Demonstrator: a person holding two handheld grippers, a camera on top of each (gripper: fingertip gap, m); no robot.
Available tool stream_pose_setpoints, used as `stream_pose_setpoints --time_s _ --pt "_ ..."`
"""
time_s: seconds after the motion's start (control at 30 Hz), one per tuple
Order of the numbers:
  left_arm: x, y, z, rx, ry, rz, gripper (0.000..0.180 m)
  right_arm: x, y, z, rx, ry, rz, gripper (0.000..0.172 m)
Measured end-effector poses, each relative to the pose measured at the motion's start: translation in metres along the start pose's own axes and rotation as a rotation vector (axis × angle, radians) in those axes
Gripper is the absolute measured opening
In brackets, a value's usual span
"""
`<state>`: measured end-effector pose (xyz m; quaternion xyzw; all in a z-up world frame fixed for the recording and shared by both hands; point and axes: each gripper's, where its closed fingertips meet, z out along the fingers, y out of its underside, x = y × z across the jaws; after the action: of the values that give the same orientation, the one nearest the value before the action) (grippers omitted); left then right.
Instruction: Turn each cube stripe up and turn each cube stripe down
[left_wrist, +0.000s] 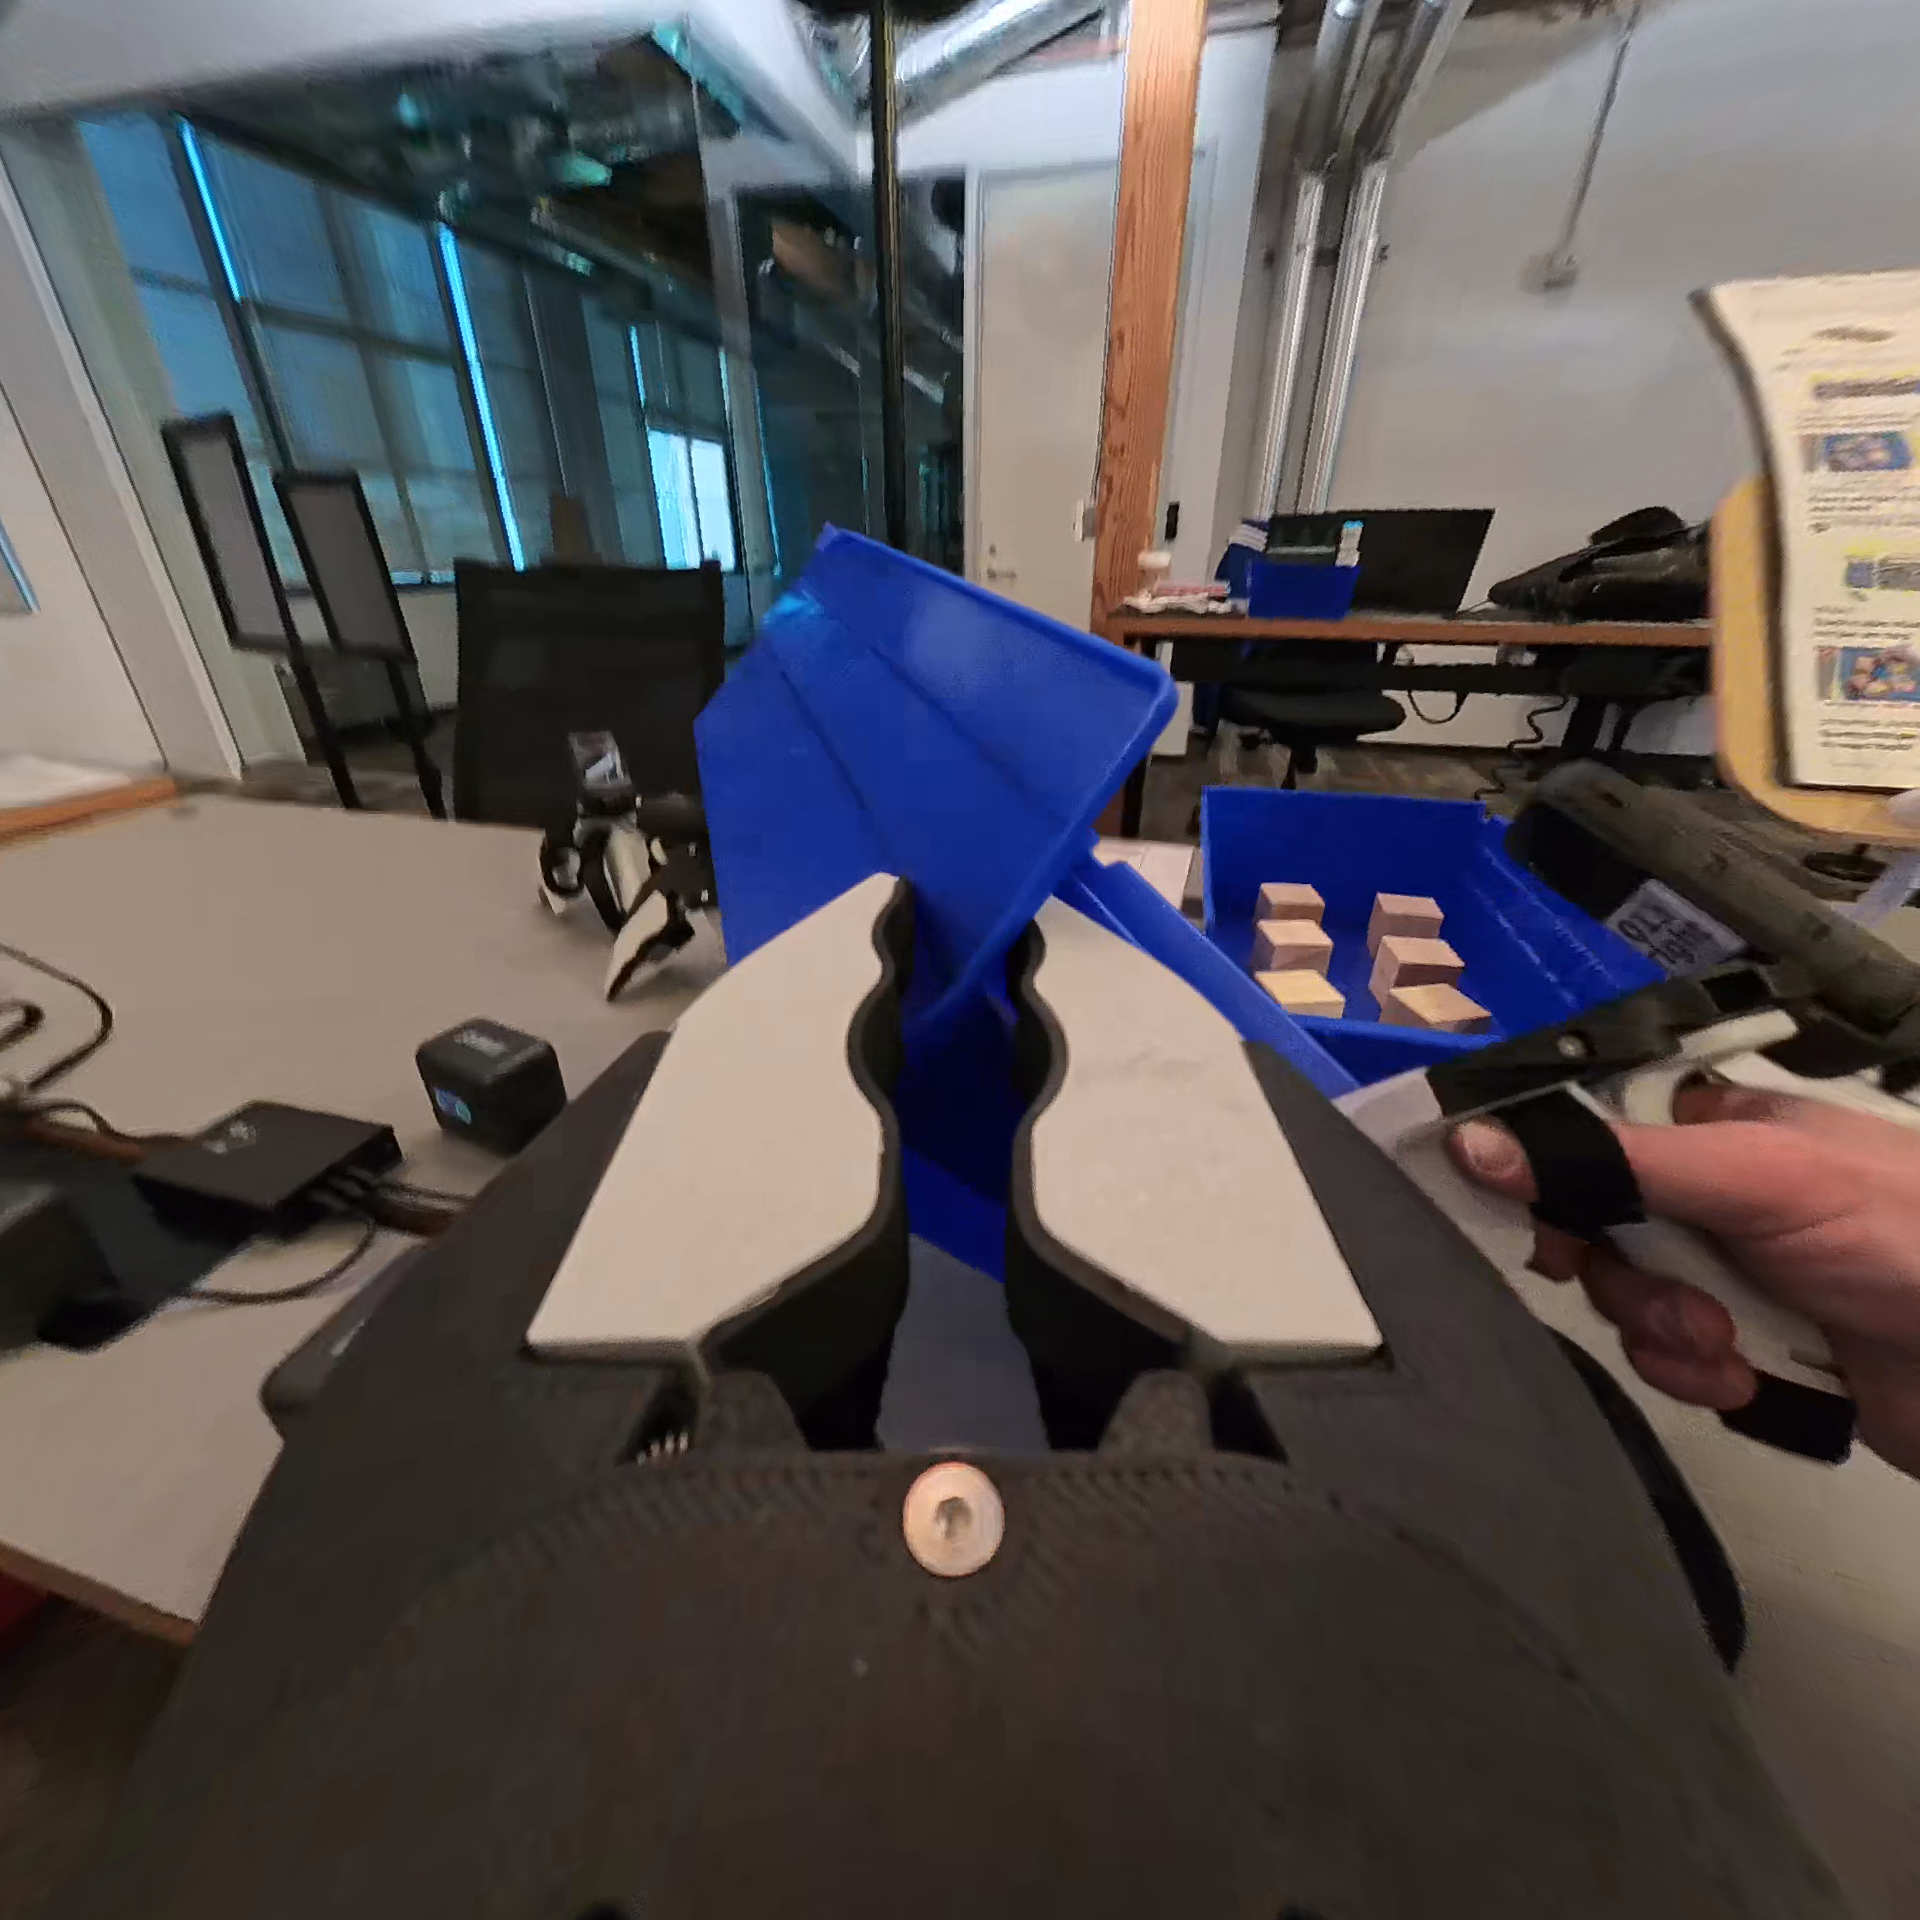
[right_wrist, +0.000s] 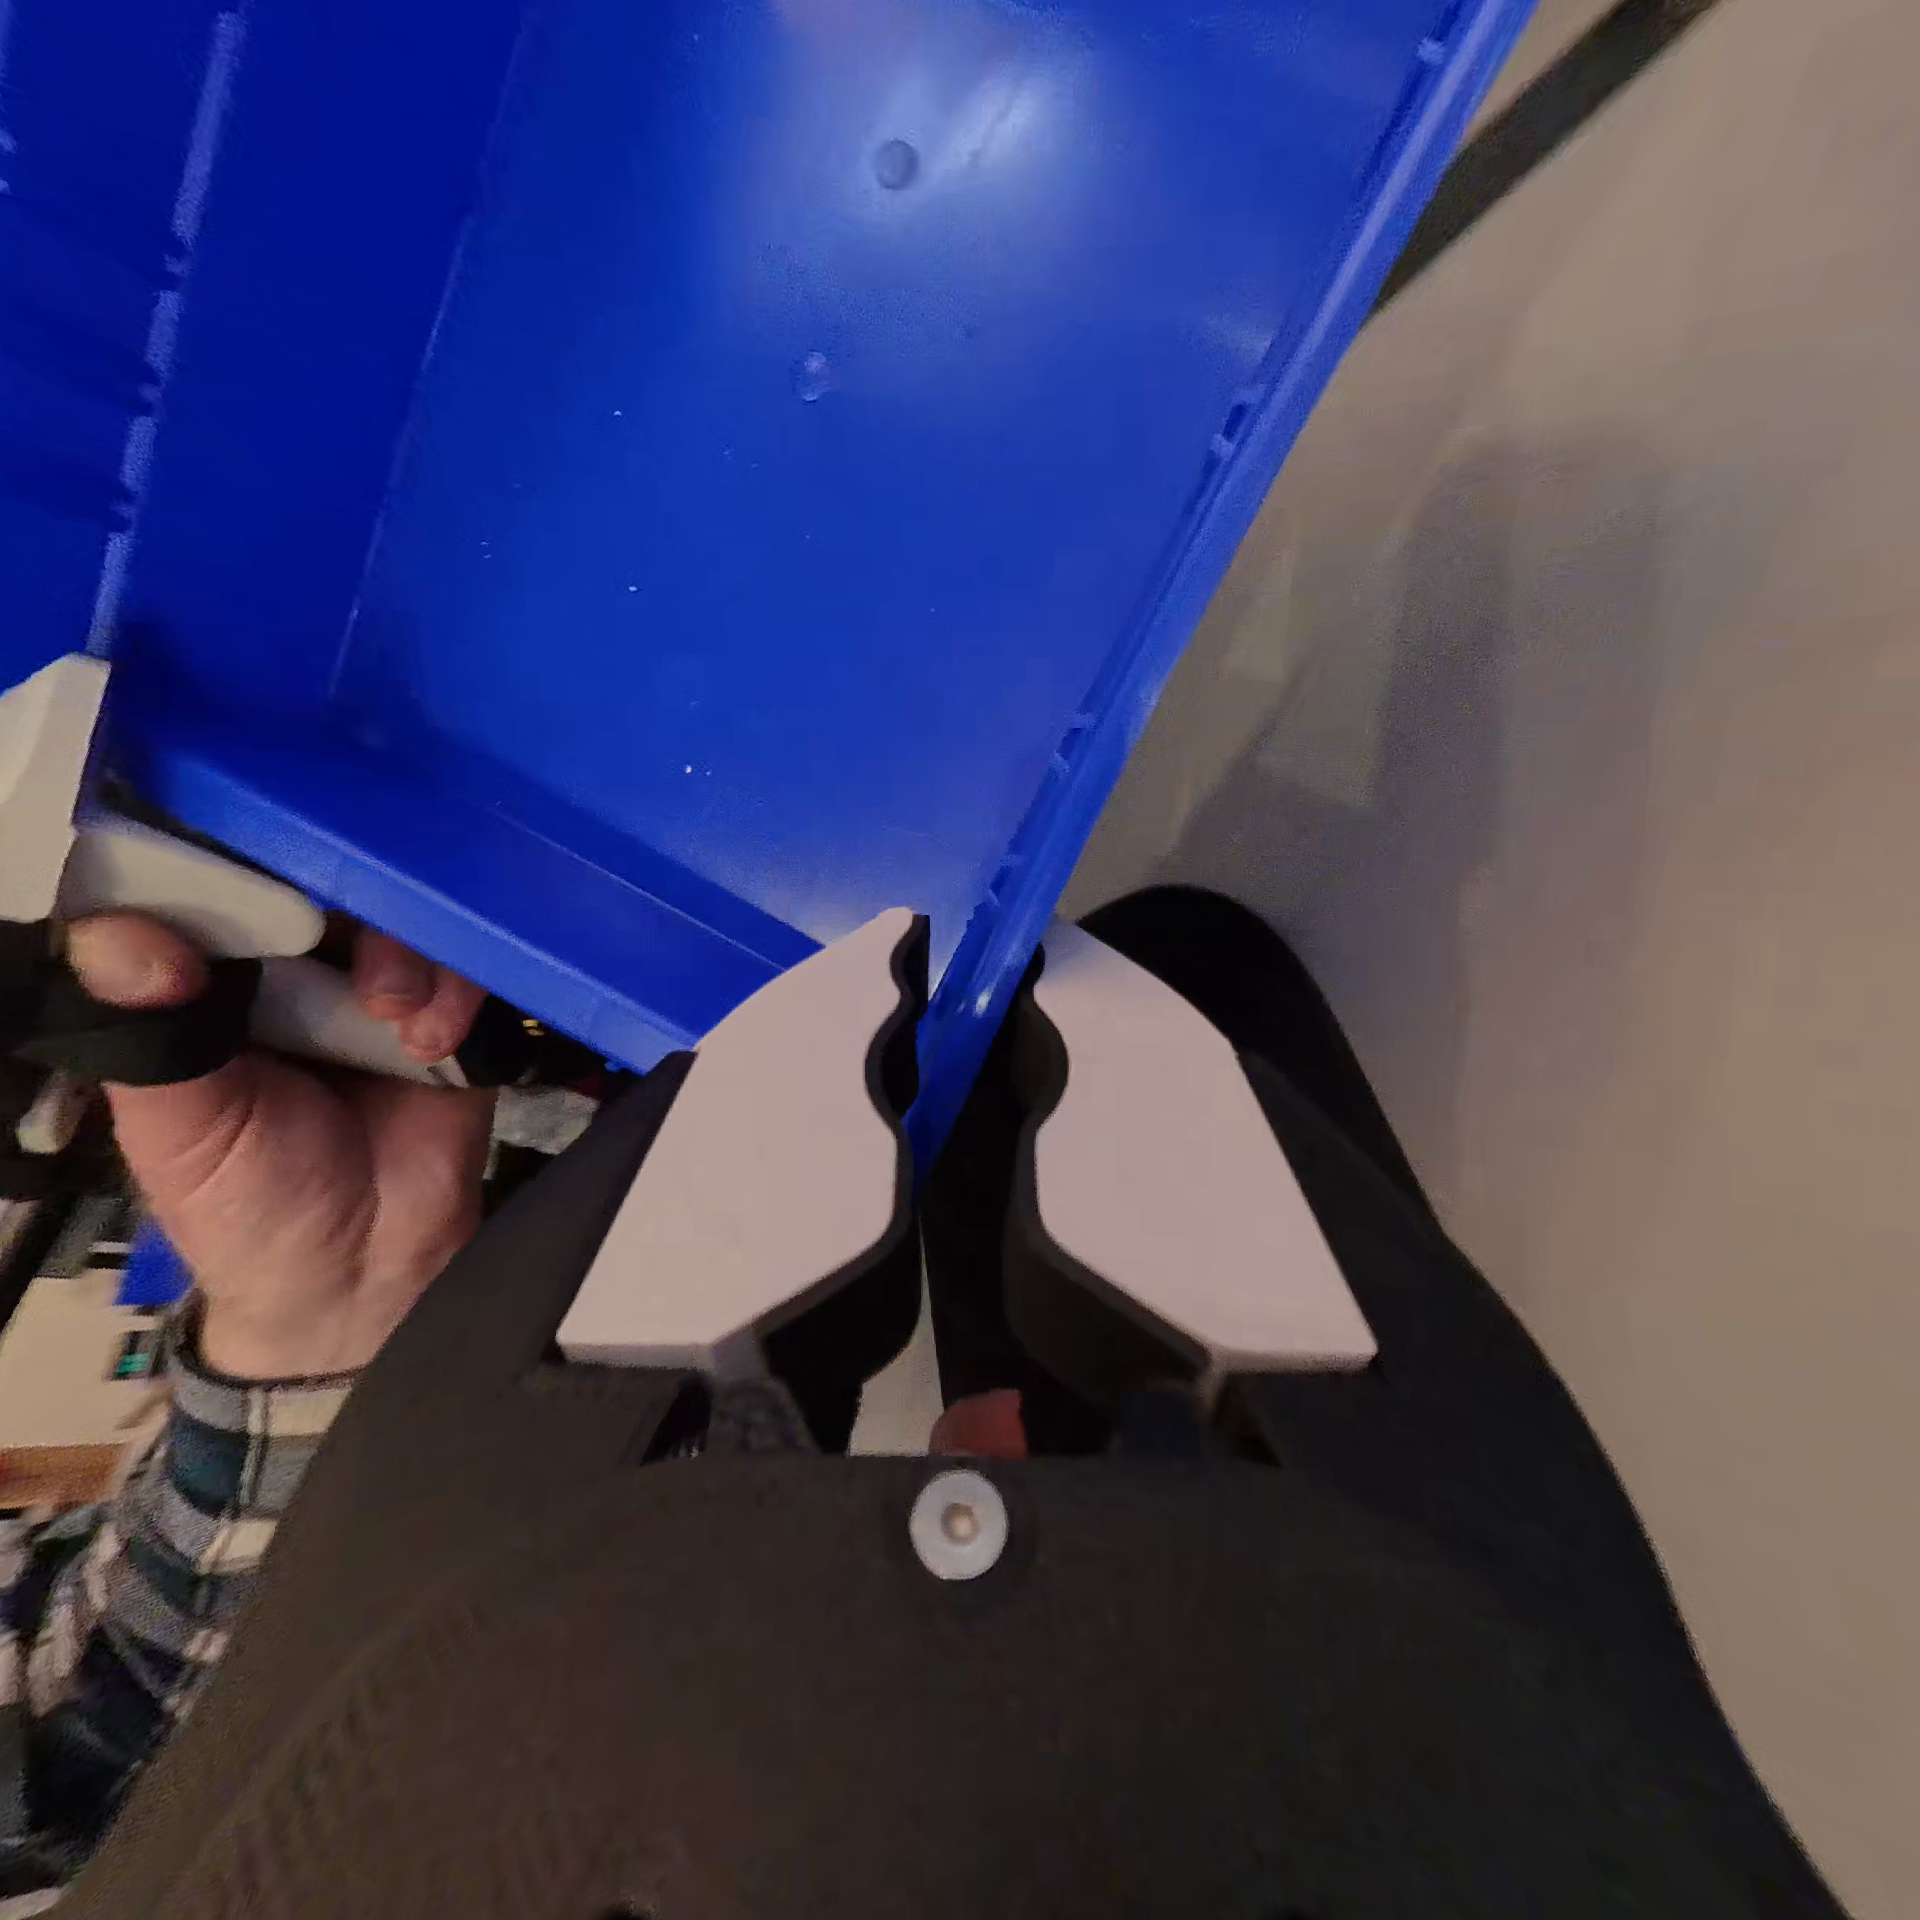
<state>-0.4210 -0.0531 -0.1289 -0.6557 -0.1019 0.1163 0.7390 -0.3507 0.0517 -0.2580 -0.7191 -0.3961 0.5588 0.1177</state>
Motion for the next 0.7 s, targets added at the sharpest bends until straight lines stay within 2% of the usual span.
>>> stream_pose_setpoints --time_s 0.13,0.23,0.33,0.53,0.7 --pt "0.033 -0.039 -0.034 0.112 0.020 0.107 0.021 -0.034 -0.038 -0.042 0.089 0.070 -0.190 0.008" --pt "0.066 -0.068 -0.051 0.170 0.039 0.200 0.023 -0.065 -0.065 -0.092 0.152 0.137 -0.355 0.005" --pt "0.108 -0.100 -0.053 0.244 0.104 0.255 0.025 -0.089 -0.089 -0.153 0.241 0.200 -0.459 0.005" --pt "0.216 -0.148 -0.040 0.393 0.305 0.312 0.027 -0.114 -0.107 -0.310 0.450 0.404 -0.580 0.004" --pt "0.339 -0.168 -0.039 0.477 0.554 0.286 0.030 -0.120 -0.075 -0.466 0.605 0.651 -0.604 0.004"
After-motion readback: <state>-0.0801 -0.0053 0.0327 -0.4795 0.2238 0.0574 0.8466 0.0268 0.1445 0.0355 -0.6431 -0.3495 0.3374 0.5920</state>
